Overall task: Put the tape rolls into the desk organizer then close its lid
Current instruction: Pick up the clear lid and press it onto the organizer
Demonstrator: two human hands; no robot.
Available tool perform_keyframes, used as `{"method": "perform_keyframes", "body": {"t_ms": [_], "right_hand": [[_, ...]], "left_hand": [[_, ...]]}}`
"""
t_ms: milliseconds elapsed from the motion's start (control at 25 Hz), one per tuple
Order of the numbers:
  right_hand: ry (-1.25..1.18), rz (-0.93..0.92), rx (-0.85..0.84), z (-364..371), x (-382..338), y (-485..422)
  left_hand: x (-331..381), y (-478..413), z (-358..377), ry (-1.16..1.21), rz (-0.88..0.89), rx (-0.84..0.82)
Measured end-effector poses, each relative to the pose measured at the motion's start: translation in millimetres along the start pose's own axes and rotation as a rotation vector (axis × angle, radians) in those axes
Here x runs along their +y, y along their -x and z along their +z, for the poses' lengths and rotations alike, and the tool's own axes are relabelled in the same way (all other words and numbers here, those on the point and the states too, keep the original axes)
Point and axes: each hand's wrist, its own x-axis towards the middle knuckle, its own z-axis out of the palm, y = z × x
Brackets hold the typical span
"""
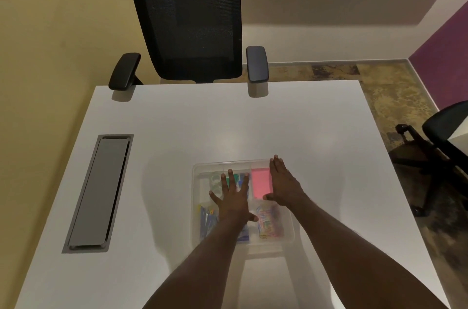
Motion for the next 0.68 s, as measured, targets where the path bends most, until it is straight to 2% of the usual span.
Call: {"method": "perform_keyframes", "body": {"t_ms": [320, 480, 600, 680], "right_hand": [[0.143, 0.043, -0.02, 1.2, -21.5, -2.1], [0.041, 0.037, -0.066, 34.5, -39.5, 23.1], [-0.012, 0.029, 0.006, 61.6, -41.1, 45.7], [-0.012, 0.026, 0.036, 66.0, -35.9, 49.4]], "left_hand": [[3.9, 0.0, -2.4, 0.0, -0.019, 0.0], [2.5, 4.5, -6.3, 0.02, -0.008, -0.008], [-4.7, 7.6, -10.7, 0.007, 0.06, 0.001], [-15.4, 2.4, -20.9, 0.046, 0.075, 0.084]]}}
